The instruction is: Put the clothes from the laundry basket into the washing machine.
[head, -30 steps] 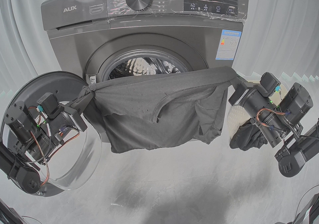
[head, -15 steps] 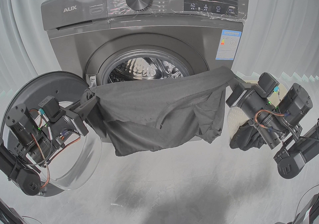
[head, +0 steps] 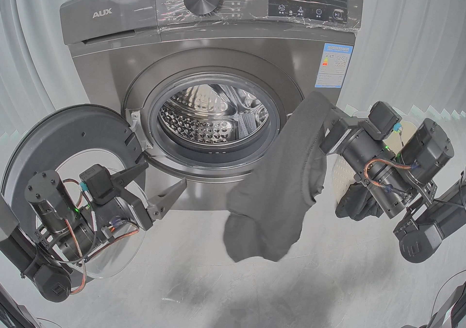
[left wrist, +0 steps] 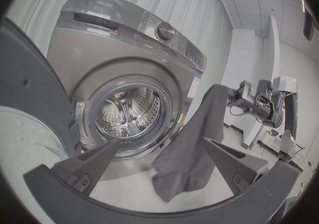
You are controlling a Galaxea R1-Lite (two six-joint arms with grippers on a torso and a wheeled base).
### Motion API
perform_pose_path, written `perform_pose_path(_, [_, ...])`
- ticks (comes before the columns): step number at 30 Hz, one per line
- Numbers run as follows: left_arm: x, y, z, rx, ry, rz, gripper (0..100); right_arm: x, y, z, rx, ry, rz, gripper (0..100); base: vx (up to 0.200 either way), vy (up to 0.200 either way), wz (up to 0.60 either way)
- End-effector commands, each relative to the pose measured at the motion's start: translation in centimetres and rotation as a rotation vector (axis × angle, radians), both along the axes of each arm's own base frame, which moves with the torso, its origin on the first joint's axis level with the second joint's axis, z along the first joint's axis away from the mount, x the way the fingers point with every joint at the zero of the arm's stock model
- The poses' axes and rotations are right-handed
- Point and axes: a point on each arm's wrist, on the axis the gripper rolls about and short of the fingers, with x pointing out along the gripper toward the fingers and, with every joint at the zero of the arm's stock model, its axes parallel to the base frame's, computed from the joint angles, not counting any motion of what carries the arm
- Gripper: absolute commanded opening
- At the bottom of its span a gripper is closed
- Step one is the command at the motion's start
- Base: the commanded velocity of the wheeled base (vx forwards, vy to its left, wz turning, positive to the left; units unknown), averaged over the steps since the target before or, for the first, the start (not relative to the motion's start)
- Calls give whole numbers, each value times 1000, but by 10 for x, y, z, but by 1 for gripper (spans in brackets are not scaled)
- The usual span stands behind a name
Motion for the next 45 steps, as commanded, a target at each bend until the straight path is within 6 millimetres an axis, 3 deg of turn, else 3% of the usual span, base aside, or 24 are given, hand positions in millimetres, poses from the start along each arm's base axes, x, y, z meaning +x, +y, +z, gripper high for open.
perform_pose_path(1, [6, -11, -19, 43, 59, -26, 100, 4, 11, 6, 14, -27, 15, 0, 0, 0, 0])
perform_pose_path(9, [24, -27, -35, 97, 63, -52, 100, -4, 22, 7, 9, -32, 54, 0, 0, 0, 0])
perform_pose_path(18, [35, -45, -39, 90, 53, -84, 100, -1, 32, 4, 4, -32, 78, 0, 0, 0, 0])
perform_pose_path(31, [36, -46, -42, 96, 60, -86, 100, 3, 54, -1, 8, -37, 119, 0, 0, 0, 0])
perform_pose_path(37, [39, -55, -62, 128, 114, -109, 100, -5, 69, -3, 9, -35, 164, 0, 0, 0, 0])
perform_pose_path(45, [49, -67, -79, 137, 145, -133, 100, -6, 74, -3, 12, -38, 175, 0, 0, 0, 0])
